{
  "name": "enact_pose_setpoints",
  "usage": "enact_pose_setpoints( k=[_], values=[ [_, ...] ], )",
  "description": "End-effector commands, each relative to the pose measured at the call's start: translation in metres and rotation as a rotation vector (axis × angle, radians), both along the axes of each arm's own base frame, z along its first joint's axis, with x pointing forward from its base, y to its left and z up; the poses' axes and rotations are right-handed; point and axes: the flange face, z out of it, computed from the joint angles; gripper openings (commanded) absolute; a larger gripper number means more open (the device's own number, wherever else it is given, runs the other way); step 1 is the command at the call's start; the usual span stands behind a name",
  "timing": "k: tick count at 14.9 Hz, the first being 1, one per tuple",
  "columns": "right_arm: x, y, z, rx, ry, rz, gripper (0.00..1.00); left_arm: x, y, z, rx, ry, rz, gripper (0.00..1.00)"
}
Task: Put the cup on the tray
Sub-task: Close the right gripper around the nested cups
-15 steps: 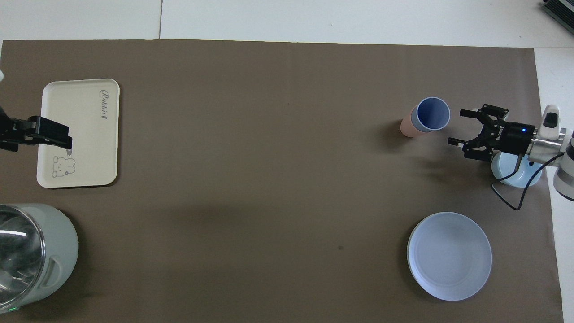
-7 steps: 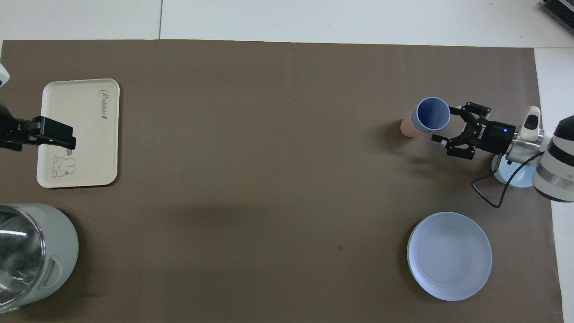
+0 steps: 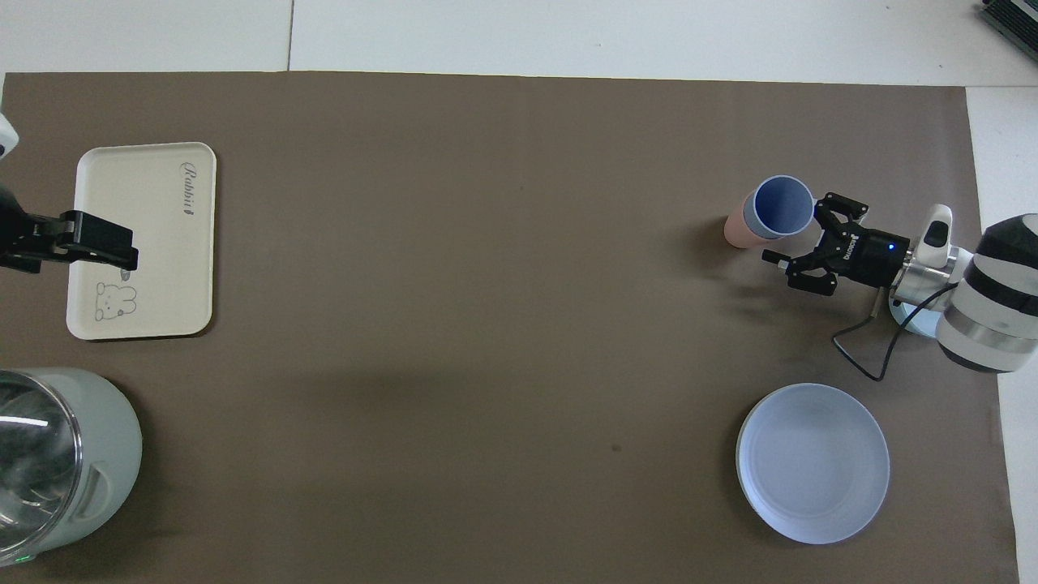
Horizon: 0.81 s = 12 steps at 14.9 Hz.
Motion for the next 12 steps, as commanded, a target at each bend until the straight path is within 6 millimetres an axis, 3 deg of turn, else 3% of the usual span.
enact_pose_setpoints(
  k=[1, 4, 12],
  values=[
    [-0.005, 0.005, 0.001, 0.004, -0.024, -0.034, 1.00, -0.007, -0.002, 0.001, -0.006, -0.006, 0.007, 1.00],
    [-0.006, 0.022, -0.004, 0.008, -0.042, -0.037, 1.00, -0.007, -0.002, 0.000, -0.006, -0.004, 0.008, 1.00],
    [-0.003, 0.022, -0.001, 0.006, -0.052, -0.045, 1.00, -0.008, 0.002, 0.000, -0.005, 0.002, 0.011, 1.00]
  ],
)
